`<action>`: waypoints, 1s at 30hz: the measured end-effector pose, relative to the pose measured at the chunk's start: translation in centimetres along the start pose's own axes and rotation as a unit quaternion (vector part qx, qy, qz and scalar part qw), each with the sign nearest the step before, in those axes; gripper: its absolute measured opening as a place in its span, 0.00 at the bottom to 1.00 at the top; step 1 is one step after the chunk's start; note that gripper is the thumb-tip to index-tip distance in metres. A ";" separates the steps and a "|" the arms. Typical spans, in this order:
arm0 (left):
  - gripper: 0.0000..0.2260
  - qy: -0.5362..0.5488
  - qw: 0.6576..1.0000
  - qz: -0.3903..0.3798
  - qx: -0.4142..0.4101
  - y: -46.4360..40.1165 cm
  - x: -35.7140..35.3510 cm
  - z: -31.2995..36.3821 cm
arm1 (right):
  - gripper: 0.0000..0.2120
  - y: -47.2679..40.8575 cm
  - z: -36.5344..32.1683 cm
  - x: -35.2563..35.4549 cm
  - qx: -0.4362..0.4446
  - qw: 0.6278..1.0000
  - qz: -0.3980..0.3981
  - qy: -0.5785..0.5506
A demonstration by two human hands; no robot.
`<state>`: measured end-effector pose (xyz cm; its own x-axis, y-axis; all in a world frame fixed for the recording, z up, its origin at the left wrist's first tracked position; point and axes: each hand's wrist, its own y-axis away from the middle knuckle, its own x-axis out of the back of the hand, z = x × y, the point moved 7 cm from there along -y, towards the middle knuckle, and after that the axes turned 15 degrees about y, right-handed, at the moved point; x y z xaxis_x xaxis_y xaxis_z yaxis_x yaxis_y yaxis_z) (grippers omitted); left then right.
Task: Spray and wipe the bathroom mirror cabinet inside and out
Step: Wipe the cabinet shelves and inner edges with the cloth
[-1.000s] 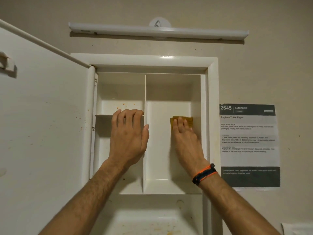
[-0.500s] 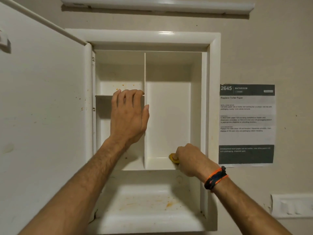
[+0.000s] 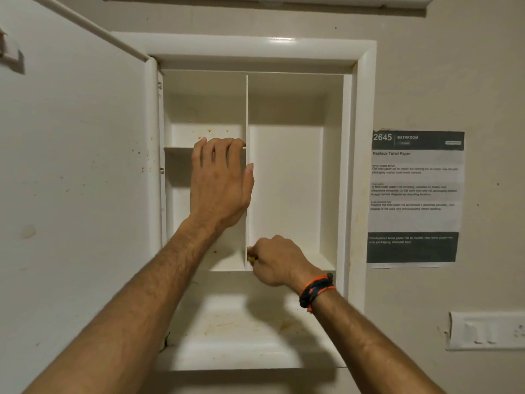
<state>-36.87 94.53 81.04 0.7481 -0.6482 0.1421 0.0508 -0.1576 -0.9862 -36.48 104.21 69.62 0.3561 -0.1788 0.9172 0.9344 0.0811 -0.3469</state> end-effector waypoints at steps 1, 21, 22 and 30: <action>0.16 -0.001 1.000 0.001 0.000 0.0 0.0 0.0 | 0.17 0.3 0.5 -0.2 -0.005 1.000 0.002 -0.010; 0.15 -0.002 1.000 0.019 0.003 0.0 0.0 0.2 | 0.07 3.6 -2.0 0.6 -0.003 0.995 0.095 -0.006; 0.15 -0.002 1.000 0.018 0.002 0.0 0.0 0.2 | 0.06 4.0 -2.0 0.6 -0.006 0.994 0.113 -0.005; 0.16 -0.004 1.000 0.002 0.003 0.0 -0.1 0.0 | 0.18 4.3 5.3 -0.1 -0.054 0.996 0.072 -0.004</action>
<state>-36.95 94.54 81.05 0.7535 -0.6429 0.1375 0.0512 -0.1511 -0.9872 -32.58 109.80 69.06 0.4871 -0.1643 0.8578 0.8695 -0.0016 -0.4940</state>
